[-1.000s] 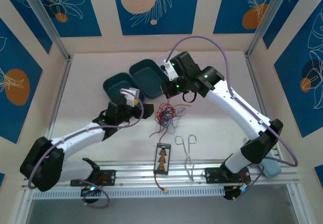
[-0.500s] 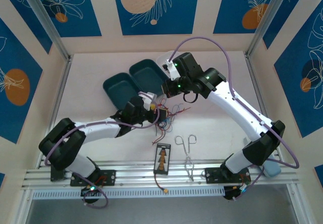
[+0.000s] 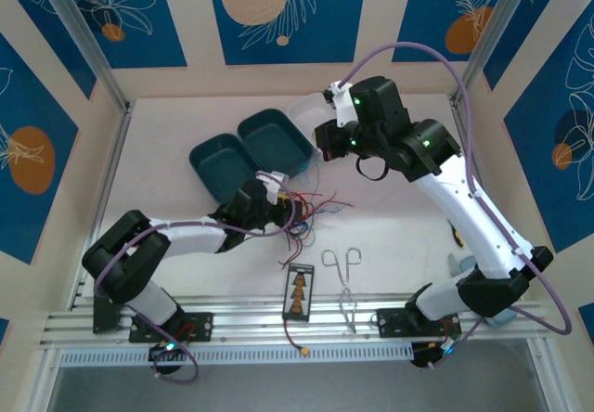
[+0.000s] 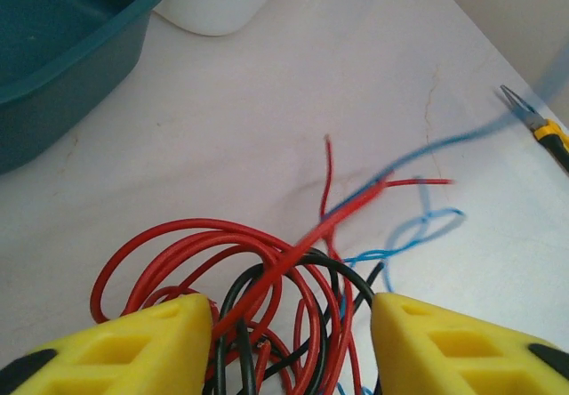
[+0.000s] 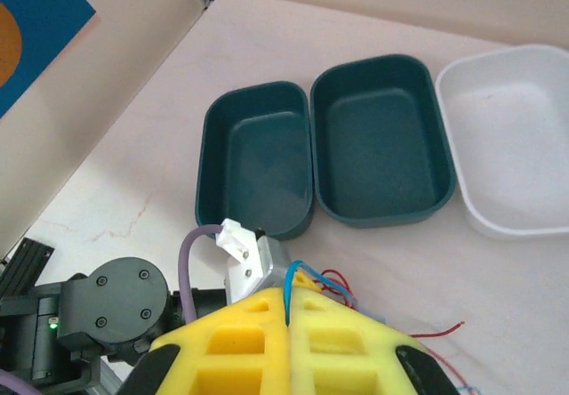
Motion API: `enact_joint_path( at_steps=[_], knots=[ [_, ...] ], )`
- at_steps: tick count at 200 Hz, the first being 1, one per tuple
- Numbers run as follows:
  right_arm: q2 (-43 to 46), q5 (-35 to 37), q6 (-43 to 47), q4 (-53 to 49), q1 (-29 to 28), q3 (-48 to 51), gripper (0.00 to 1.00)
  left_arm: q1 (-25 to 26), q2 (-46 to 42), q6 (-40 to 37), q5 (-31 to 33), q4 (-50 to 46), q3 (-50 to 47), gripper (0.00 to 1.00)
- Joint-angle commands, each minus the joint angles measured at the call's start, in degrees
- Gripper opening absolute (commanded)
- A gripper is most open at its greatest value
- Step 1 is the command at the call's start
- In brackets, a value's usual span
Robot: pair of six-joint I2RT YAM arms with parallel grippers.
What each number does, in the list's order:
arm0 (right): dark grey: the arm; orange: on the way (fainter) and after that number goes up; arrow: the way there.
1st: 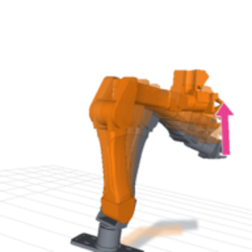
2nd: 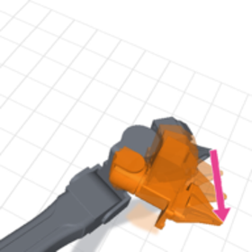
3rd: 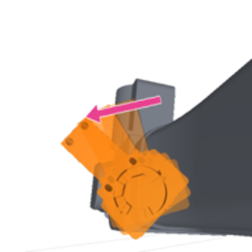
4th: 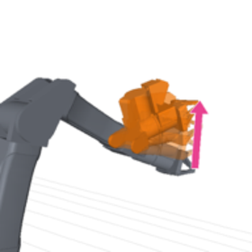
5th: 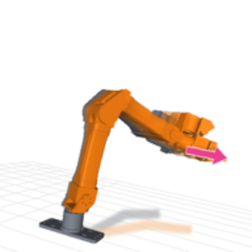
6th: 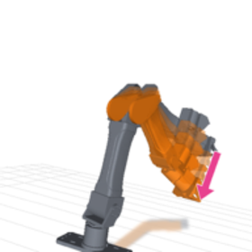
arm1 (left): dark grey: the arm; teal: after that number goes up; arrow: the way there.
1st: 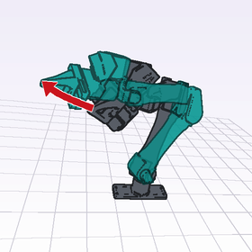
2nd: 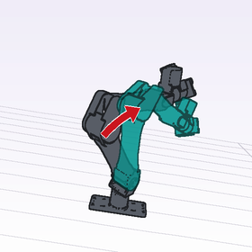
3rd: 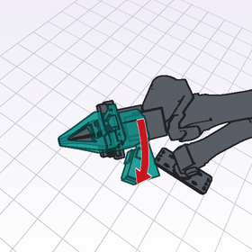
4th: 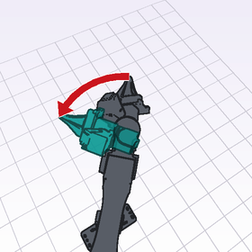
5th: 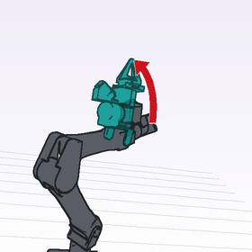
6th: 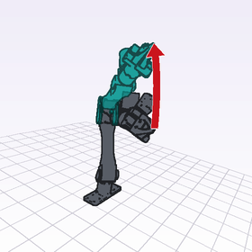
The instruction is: Untangle the cables
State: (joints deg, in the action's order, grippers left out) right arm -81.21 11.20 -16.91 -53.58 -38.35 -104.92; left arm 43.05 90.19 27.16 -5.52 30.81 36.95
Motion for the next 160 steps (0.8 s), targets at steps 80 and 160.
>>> enact_joint_path(
  at_steps=[80,160],
  knots=[
    [-0.7,2.5,3.8,-6.5,1.7,-16.1,0.00,0.5,2.9,1.2,0.7,3.9,-1.6,0.33],
    [-3.4,2.1,5.8,-5.7,6.6,-26.3,0.00,0.5,3.6,1.6,2.5,2.5,-1.1,0.19]
  ],
)
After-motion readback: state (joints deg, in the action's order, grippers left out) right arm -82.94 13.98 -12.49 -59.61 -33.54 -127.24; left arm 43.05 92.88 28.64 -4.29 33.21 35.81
